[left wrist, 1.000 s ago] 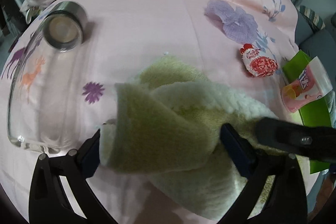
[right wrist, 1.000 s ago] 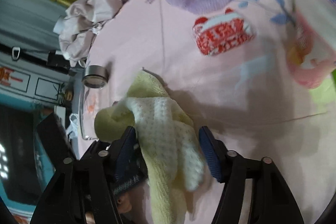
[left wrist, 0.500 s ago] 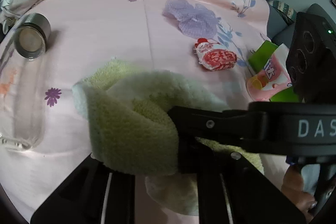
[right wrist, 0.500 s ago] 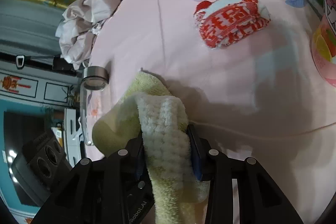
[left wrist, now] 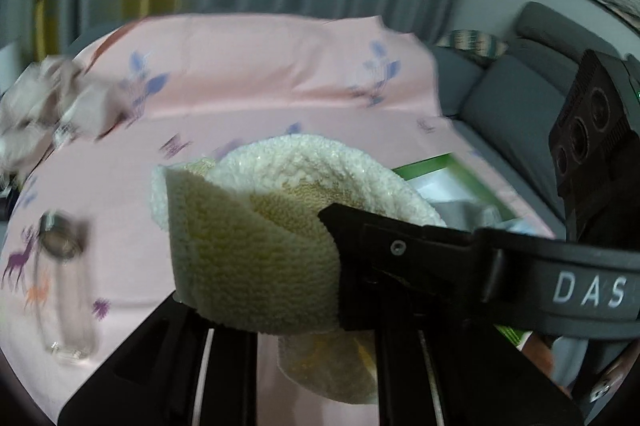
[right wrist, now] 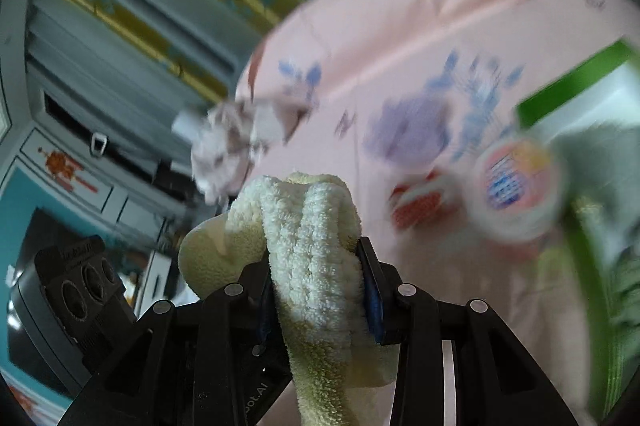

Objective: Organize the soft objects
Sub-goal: 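Carry the knit cloth into the green box and open the right gripper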

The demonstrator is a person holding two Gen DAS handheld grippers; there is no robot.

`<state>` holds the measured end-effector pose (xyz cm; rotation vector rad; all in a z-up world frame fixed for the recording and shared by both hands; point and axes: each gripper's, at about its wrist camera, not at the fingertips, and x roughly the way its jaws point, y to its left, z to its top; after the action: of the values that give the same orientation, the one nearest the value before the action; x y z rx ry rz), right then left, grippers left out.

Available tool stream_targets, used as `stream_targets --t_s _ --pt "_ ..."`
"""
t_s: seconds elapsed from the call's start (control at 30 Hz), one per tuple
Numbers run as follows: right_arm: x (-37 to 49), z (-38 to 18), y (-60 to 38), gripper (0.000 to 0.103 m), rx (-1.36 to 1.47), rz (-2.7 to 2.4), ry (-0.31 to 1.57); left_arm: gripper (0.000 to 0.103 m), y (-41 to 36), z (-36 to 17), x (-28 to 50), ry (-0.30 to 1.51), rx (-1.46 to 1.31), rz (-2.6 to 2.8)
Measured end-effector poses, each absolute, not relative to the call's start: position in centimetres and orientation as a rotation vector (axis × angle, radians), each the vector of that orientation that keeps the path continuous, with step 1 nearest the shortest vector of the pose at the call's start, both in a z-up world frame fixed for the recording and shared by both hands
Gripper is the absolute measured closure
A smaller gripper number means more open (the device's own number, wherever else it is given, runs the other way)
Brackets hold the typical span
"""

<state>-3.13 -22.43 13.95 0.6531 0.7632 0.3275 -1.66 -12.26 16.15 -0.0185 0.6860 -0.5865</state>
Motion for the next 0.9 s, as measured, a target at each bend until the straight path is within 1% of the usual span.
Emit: stream_targets --t_s 0.17,0.23,0.33,0.47,0.6,0.67,0.73,0.9 --pt "-6.2 16.6 -28.0 0.064 0.655 0.195 0.589 0.092 -18.2 18.3 -2.6 0.608 0.034 -0.709" --pt "-7.4 17.2 -30.2 0.064 0.655 0.125 0.521 0.092 -20.4 18.7 -2.8 0.602 0.045 -0.764" --pt "-8.5 17.2 -33.5 0.064 0.686 0.04 0.454 0.091 -23.9 18.5 -2.6 0.628 0.053 -0.858" --pt "-9.1 15.7 -37.2 0.064 0.763 -0.044 0.42 0.09 -27.8 17.2 -2.0 0.689 0.082 -0.908" --pt "-8.9 13.8 -39.5 0.064 0.818 -0.117 0.425 0.088 -30.5 15.2 -1.1 0.751 0.108 -0.897" --pt "-8.7 12.7 -40.3 0.064 0.841 -0.161 0.448 0.09 -31.3 14.1 -0.9 0.791 0.106 -0.884" --pt "-8.5 11.6 -40.9 0.065 0.847 -0.213 0.48 0.088 -32.2 12.9 -0.6 0.819 0.131 -0.879" --pt "-7.8 9.1 -42.5 0.069 0.877 -0.304 0.593 0.086 -32.9 10.3 0.0 0.895 0.159 -0.852"
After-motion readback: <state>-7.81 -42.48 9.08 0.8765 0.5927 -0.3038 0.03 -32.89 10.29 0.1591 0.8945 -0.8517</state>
